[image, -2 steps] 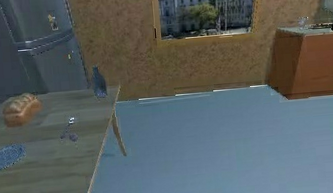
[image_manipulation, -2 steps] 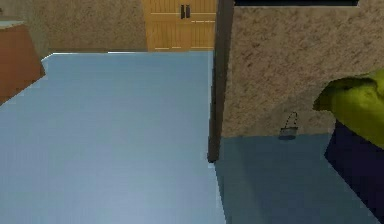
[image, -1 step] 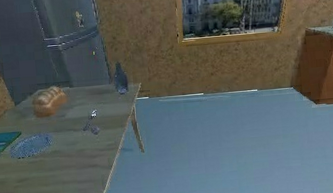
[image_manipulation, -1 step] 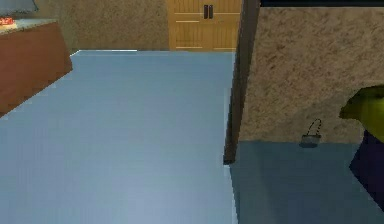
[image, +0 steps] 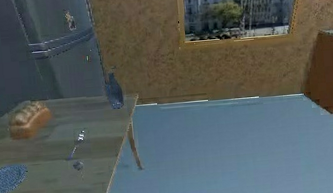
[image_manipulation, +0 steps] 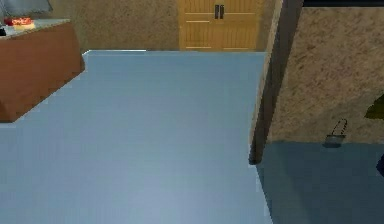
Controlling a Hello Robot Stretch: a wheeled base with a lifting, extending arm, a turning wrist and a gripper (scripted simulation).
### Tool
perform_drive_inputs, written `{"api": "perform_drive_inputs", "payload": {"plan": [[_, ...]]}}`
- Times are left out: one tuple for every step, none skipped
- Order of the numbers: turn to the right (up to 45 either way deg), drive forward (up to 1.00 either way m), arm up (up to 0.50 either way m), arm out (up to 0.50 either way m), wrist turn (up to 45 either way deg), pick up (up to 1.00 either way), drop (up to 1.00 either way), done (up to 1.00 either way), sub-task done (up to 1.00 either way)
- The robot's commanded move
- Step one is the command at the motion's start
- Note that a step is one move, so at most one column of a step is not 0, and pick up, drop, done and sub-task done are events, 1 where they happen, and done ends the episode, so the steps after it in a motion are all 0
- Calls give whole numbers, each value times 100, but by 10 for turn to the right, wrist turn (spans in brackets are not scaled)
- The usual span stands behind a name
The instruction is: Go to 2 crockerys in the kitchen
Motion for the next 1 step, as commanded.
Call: {"api": "perform_drive_inputs", "payload": {"plan": [[-450,0,0,0,0,0,0,0,0]]}}
